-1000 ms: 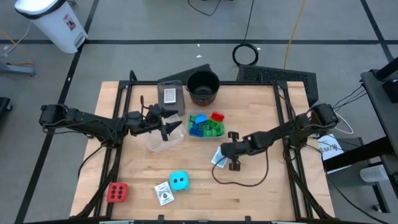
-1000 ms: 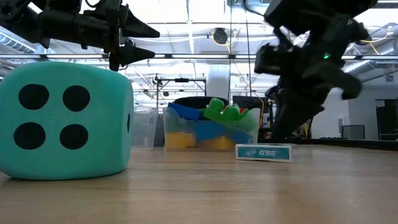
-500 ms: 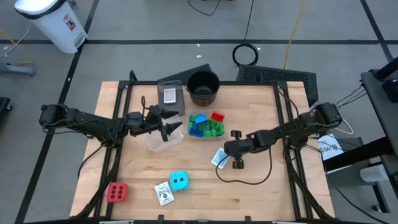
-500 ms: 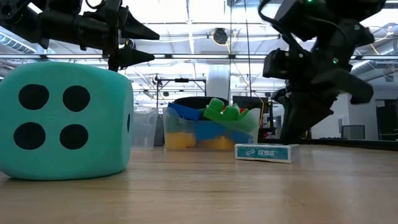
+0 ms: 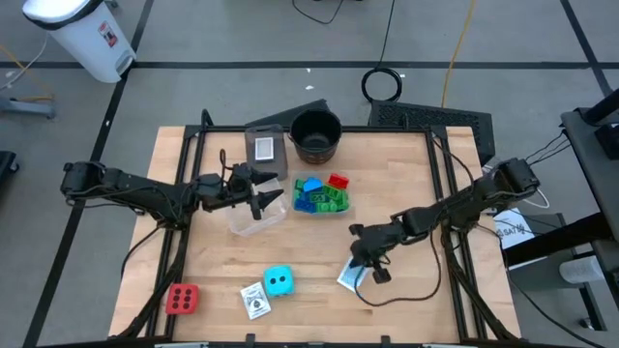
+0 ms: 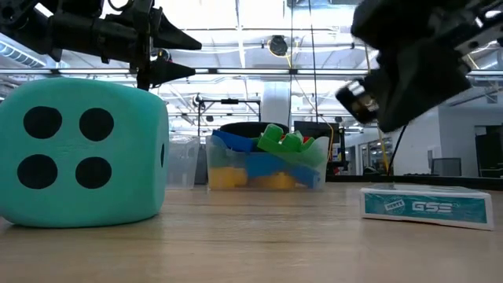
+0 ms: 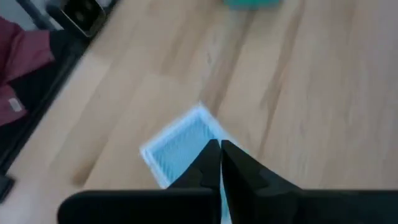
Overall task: Pick & Place Toys
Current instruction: Put the blue card box into the black bin
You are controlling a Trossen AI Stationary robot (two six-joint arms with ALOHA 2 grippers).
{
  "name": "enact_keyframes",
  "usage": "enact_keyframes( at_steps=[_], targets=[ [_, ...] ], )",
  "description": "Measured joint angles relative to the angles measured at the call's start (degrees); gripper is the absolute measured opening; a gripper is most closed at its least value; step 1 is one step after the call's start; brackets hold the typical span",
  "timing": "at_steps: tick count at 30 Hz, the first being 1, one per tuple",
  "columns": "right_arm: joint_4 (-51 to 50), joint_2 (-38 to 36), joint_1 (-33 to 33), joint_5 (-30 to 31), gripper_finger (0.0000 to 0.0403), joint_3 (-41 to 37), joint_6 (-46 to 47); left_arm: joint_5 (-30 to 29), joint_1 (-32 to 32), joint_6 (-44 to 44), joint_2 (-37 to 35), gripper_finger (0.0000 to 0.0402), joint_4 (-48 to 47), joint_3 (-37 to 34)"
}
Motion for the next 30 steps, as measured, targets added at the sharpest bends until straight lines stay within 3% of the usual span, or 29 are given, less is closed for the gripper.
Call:
enact_keyframes(
  at_steps=[3,6,12,15,18,23,27,30],
  targets=[
    [2.4,-0.2,1.9,1.2,0.0018,0.0,-5.7,0.0,0.0,-0.3,0.0,0.0321,0.0,0.0],
    [4.9,0.6,4.0,1.1,0.0062,0.0,-9.7,0.0,0.0,-0.5,0.0,0.0319,0.0,0.0],
    [9.1,3.3,4.9,4.8,0.0214,0.0,-8.4,0.0,0.0,-0.5,0.0,0.0309,0.0,0.0],
    [7.8,5.1,4.8,10.1,0.029,0.0,-8.7,0.0,0.0,-0.5,0.0,0.0309,0.0,0.0],
    [2.5,6.5,4.8,11.0,0.0344,0.0,-11.5,0.0,0.0,-0.5,0.0,0.0314,0.0,0.0],
    [-1.4,7.3,4.8,10.2,0.0376,0.1,-11.8,0.0,-0.1,-0.5,0.0,0.0321,-0.4,0.0],
    [1.4,7.2,4.8,10.3,0.0368,-1.6,-12.5,0.0,-0.1,-0.5,0.0,0.0315,-0.5,0.0],
    [5.4,7.2,4.6,13.8,0.0357,-3.3,-8.7,0.0,-0.1,-0.6,0.0,0.031,-0.5,0.0]
  ],
)
